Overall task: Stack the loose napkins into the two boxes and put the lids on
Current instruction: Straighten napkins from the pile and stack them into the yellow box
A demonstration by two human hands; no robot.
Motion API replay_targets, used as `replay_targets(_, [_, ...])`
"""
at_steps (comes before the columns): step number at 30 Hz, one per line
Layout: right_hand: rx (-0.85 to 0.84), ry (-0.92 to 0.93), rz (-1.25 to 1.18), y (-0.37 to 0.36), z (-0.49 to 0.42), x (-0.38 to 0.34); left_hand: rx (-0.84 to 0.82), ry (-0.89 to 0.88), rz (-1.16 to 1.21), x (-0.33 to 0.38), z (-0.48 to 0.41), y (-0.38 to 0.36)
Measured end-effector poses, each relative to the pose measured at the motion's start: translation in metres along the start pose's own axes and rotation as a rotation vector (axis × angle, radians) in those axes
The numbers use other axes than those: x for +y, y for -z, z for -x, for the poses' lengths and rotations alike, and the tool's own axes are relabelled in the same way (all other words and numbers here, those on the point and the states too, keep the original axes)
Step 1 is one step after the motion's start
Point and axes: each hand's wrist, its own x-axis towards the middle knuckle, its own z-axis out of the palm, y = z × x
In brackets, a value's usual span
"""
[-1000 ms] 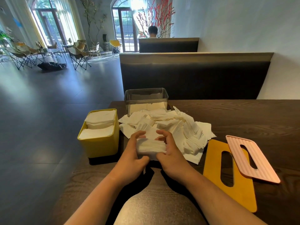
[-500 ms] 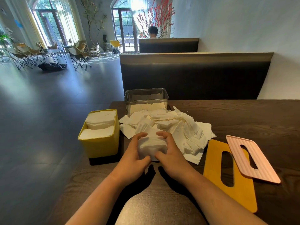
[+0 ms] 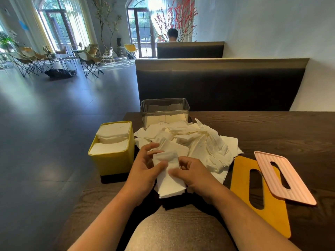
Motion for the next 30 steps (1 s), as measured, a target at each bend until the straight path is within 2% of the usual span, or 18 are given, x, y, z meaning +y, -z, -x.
replay_targets(3, [0.048,0.036,-0.08,-0.004,-0.001,0.0,-0.034,0.004,-0.019,0.0,0.001,-0.002])
replay_targets(7, [0.139,0.065,-0.278,-0.001,-0.001,-0.001,-0.131,0.015,-0.182,0.0,0.006,0.001])
replay_targets(10, [0.17,0.076,-0.313,0.003,-0.001,0.002,-0.108,-0.024,-0.191,0.0,0.007,0.002])
replay_targets(15, [0.227,0.159,-0.107,0.005,-0.004,0.005,-0.025,-0.024,-0.118,-0.001,0.004,0.005])
replay_targets(19, [0.118,0.156,0.164,-0.006,-0.003,0.012,-0.052,-0.044,-0.228,-0.001,0.005,-0.001])
replay_targets(23, [0.081,0.159,0.123,-0.011,-0.005,0.012,-0.089,-0.02,-0.184,0.003,0.007,-0.005])
replay_targets(30, [0.187,0.171,0.181,-0.011,-0.007,0.016,0.115,-0.045,-0.297,-0.004,0.001,-0.004])
